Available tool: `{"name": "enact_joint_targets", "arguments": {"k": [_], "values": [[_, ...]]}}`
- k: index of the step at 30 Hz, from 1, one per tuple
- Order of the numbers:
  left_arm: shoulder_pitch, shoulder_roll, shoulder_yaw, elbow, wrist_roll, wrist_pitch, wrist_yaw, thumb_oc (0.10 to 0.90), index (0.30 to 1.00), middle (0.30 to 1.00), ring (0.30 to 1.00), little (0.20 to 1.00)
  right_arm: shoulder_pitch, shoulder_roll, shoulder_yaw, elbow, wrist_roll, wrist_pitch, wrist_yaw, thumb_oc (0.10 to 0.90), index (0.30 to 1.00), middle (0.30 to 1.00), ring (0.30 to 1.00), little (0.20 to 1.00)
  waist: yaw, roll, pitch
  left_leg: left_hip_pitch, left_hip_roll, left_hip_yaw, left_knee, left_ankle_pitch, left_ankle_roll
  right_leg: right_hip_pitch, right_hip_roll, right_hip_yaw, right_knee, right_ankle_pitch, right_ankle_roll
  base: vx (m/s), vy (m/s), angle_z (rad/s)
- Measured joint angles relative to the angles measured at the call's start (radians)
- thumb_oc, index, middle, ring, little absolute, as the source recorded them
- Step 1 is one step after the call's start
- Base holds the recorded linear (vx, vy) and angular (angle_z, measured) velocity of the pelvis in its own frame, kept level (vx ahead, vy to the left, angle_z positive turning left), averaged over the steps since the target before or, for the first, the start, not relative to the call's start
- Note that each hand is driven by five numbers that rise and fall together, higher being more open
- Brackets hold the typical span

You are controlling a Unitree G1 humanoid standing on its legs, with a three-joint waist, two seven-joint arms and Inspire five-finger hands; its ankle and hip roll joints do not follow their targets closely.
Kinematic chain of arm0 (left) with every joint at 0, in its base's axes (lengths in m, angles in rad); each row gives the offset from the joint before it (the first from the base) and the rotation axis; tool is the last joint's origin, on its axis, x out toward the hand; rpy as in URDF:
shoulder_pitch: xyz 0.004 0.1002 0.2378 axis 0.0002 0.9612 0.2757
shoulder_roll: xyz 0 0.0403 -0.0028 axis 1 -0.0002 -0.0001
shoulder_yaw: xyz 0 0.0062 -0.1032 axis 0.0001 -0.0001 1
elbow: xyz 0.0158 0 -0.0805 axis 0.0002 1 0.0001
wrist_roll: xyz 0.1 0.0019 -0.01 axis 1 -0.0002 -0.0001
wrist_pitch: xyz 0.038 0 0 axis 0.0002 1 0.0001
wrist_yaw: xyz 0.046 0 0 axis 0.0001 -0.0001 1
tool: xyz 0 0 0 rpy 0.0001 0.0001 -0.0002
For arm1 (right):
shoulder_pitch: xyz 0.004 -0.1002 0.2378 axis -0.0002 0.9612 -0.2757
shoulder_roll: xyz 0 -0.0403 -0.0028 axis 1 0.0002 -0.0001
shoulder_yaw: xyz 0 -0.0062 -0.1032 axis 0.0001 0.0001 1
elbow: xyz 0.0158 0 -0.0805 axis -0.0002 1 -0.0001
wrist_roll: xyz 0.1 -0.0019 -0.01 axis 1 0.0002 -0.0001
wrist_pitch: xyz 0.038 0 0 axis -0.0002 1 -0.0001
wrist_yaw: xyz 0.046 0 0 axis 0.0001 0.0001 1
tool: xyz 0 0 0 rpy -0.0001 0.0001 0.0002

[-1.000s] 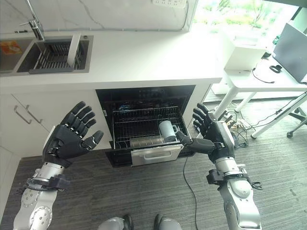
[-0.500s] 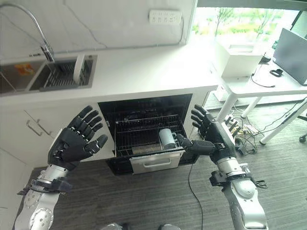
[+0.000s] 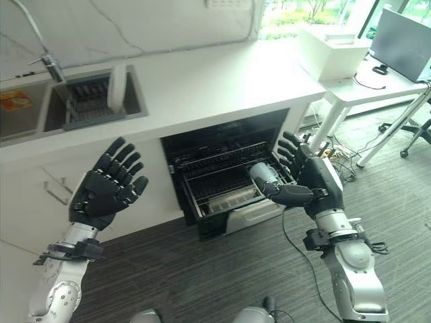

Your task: Place the dishes in the dishwasher.

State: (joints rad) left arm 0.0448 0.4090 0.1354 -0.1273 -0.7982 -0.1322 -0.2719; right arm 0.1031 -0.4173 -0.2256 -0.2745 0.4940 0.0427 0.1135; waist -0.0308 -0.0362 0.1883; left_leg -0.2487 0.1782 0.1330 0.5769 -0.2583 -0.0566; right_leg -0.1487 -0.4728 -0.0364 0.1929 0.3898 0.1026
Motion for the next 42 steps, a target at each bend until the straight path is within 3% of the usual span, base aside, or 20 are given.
{"name": "enact_joint_targets", "arguments": {"k": [1,3,4,5,6,7,8,9,10,11,13,16,17,18,19,23,29,36,39,42], "values": [[-0.008,0.001,0.012,0.005,-0.019,-0.001,0.003,0.8,0.9,0.9,0.9,0.9,0.023,0.009,0.0,-0.002,0.0,-0.003,-0.002,0.8,0.9,0.9,0.9,0.9,0.002,-0.021,-0.008,-0.007,-0.04,0.005,-0.001,-0.009,0.056,-0.016,0.027,-0.012,0.068,-0.093,0.005,-0.03,0.553,0.36],[-0.015,0.008,0.024,-0.002,-0.02,-0.007,0.0,0.8,0.9,0.9,0.9,0.9,0.044,0.037,-0.032,-0.033,0.0,-0.028,-0.014,0.8,0.9,0.9,0.9,0.9,0.013,-0.05,-0.01,-0.034,-0.12,0.022,-0.002,-0.001,0.114,-0.029,-0.024,-0.046,0.06,0.076,-0.032,-0.02,0.57,0.36],[0.002,0.017,0.035,0.004,-0.02,-0.006,0.0,0.8,0.9,0.9,0.9,0.9,0.034,0.079,-0.018,-0.033,0.0,-0.037,-0.02,0.8,0.9,0.9,0.9,0.9,0.031,-0.039,-0.008,-0.025,-0.145,0.049,-0.023,0.005,0.181,-0.055,-0.008,-0.085,0.065,0.053,-0.008,-0.02,0.646,-0.02],[0.007,0.016,0.043,0.003,-0.02,-0.005,0.001,0.8,0.9,0.9,0.9,0.9,0.027,0.08,-0.004,-0.033,-0.001,-0.037,-0.014,0.8,0.9,0.9,0.9,0.9,0.046,-0.042,-0.009,-0.013,-0.156,0.075,-0.048,0.014,0.206,-0.059,0.022,-0.149,0.091,-0.021,0.051,-0.03,0.575,-0.46],[0.017,0.016,0.055,-0.005,-0.019,-0.002,0.007,0.8,0.9,0.9,0.9,0.9,0.004,0.081,0.017,-0.034,-0.003,-0.035,-0.017,0.8,0.9,0.9,0.9,0.9,0.053,-0.04,-0.008,-0.007,-0.164,0.092,-0.068,0.022,0.227,-0.053,0.059,-0.204,0.113,-0.061,0.053,0.04,0.398,-0.63],[0.016,-0.002,0.048,-0.011,-0.019,0.004,0.017,0.8,0.9,0.9,0.9,0.9,-0.032,0.056,0.053,-0.037,-0.004,-0.033,-0.023,0.8,0.9,0.9,0.9,0.9,0.067,-0.022,-0.008,0.02,-0.189,0.109,-0.154,0.055,0.242,-0.037,0.169,-0.247,0.19,-0.288,0.037,0.05,0.316,-0.39],[0.015,-0.002,0.035,-0.016,-0.019,0.009,0.02,0.8,0.9,0.9,0.9,0.9,-0.033,0.039,0.054,-0.039,-0.004,-0.032,-0.023,0.8,0.9,0.9,0.9,0.9,0.064,-0.011,-0.008,0.043,-0.212,0.105,-0.235,0.098,0.236,-0.025,0.232,-0.25,0.206,-0.355,0.027,0.06,0.296,0.22],[-0.009,-0.013,0.018,-0.012,-0.016,0.02,0.02,0.8,0.9,0.9,0.9,0.9,-0.031,0.02,0.057,-0.042,-0.005,-0.03,-0.045,0.8,0.9,0.9,0.9,0.9,0.039,-0.042,0.018,0.014,-0.247,0.046,-0.223,0.116,-0.078,-0.006,0.354,-0.204,0.196,-0.435,-0.09,0.04,0.18,0.67],[-0.014,0.022,0.019,-0.022,-0.012,0.02,0.019,0.8,0.9,0.9,0.9,0.9,-0.05,0.005,0.057,-0.039,-0.006,-0.03,-0.047,0.8,0.9,0.9,0.9,0.9,0.042,-0.089,0.018,-0.055,-0.162,0.009,0.006,0.018,0.084,0.0,0.308,-0.145,0.192,-0.474,-0.011,0.05,0.144,0.55],[-0.003,-0.02,0.02,-0.025,-0.013,0.022,0.023,0.8,0.9,0.9,0.9,0.9,-0.058,-0.039,0.047,-0.04,-0.007,-0.028,-0.046,0.8,0.9,0.9,0.9,0.9,0.042,-0.043,0.028,-0.02,-0.12,-0.012,-0.06,0.009,0.094,0.0,0.315,-0.165,0.215,-0.493,0.0,0.06,0.102,-0.02],[0.037,-0.032,0.004,-0.036,0.022,0.021,0.025,0.8,0.9,0.9,0.9,0.9,-0.027,-0.071,0.027,-0.045,0.0,-0.017,-0.032,0.8,0.9,0.9,0.9,0.9,0.036,-0.031,0.028,0.071,-0.196,0.018,-0.26,0.107,0.138,-0.036,0.372,-0.142,0.239,-0.568,-0.018,0.08,-0.012,-0.03],[0.03,-0.027,0.006,-0.063,0.111,-0.04,0.022,0.8,0.9,0.9,0.9,0.9,-0.025,-0.076,0.008,-0.048,0.022,-0.021,-0.03,0.8,0.9,0.9,0.9,0.9,0.032,0.024,0.024,0.114,-0.266,0.043,-0.341,0.129,0.115,-0.044,0.39,-0.176,0.207,-0.55,-0.063,0.12,-0.101,0.0],[0.024,-0.022,0.005,-0.075,0.139,-0.057,0.02,0.8,0.9,0.9,0.9,0.9,-0.018,-0.063,0.014,-0.05,0.022,-0.02,-0.028,0.8,0.9,0.9,0.9,0.9,0.03,0.021,0.026,0.104,-0.269,0.051,-0.306,0.104,-0.066,-0.026,0.395,-0.165,0.168,-0.516,-0.113,0.1,-0.084,0.23],[0.01,0.026,0.004,-0.093,0.151,-0.082,0.018,0.8,0.9,0.9,0.9,0.9,-0.014,-0.033,0.017,-0.052,0.022,-0.023,-0.023,0.8,0.9,0.9,0.9,0.9,0.026,-0.036,0.025,0.021,-0.255,0.06,-0.106,0.025,0.074,-0.005,0.321,-0.146,0.145,-0.471,-0.094,0.1,-0.085,0.16],[-0.002,0.053,0.008,-0.121,0.179,-0.102,0.02,0.8,0.9,0.9,0.9,0.9,-0.036,-0.026,0.015,-0.044,0.022,-0.023,-0.022,0.8,0.9,0.9,0.9,0.9,0.034,-0.015,0.022,-0.005,-0.113,-0.002,-0.036,-0.003,0.1,-0.03,0.349,-0.136,0.199,-0.527,0.0,0.1,-0.081,0.15],[-0.014,0.045,0.01,-0.168,0.21,-0.143,0.049,0.8,0.9,0.9,0.9,0.9,-0.066,-0.028,0.048,-0.063,0.021,-0.012,-0.012,0.8,0.9,0.9,0.9,0.9,0.033,-0.005,0.011,0.082,-0.181,0.054,-0.191,0.047,0.131,-0.023,0.364,-0.141,0.167,-0.546,-0.042,0.09,-0.162,-0.1],[-0.024,0.04,-0.021,-0.17,0.267,-0.155,0.071,0.8,0.9,0.9,0.9,0.9,-0.074,-0.029,0.064,-0.066,0.026,-0.012,0.004,0.8,0.9,0.9,0.9,0.9,0.027,0.001,-0.001,0.133,-0.177,0.068,-0.226,0.053,0.129,0.016,0.379,-0.139,0.139,-0.528,-0.05,0.09,-0.195,-0.11],[-0.024,0.039,-0.073,-0.171,0.327,-0.159,0.09,0.8,0.9,0.9,0.9,0.9,-0.071,-0.051,0.07,-0.065,0.081,-0.011,0.01,0.8,0.9,0.9,0.9,0.9,0.029,-0.014,-0.001,0.192,-0.178,0.086,-0.293,0.12,0.041,0.014,0.385,-0.129,0.183,-0.561,-0.087,0.09,-0.192,-0.08],[-0.024,0.038,-0.088,-0.171,0.339,-0.162,0.095,0.8,0.9,0.9,0.9,0.9,-0.068,-0.051,0.105,-0.064,0.1,-0.011,0.024,0.8,0.9,0.9,0.9,0.9,0.034,-0.057,0.0,0.12,-0.175,0.08,-0.117,0.171,-0.008,0.011,0.363,-0.11,0.218,-0.597,-0.116,0.1,-0.096,-0.05],[-0.025,0.038,-0.107,-0.176,0.353,-0.185,0.091,0.8,0.9,0.9,0.9,0.9,-0.061,-0.05,0.127,-0.064,0.099,-0.014,0.035,0.8,0.9,0.9,0.9,0.9,0.029,-0.057,0.0,0.072,-0.144,0.081,-0.02,0.168,0.015,0.024,0.38,-0.113,0.217,-0.6,-0.132,0.16,0.014,0.0]]}}
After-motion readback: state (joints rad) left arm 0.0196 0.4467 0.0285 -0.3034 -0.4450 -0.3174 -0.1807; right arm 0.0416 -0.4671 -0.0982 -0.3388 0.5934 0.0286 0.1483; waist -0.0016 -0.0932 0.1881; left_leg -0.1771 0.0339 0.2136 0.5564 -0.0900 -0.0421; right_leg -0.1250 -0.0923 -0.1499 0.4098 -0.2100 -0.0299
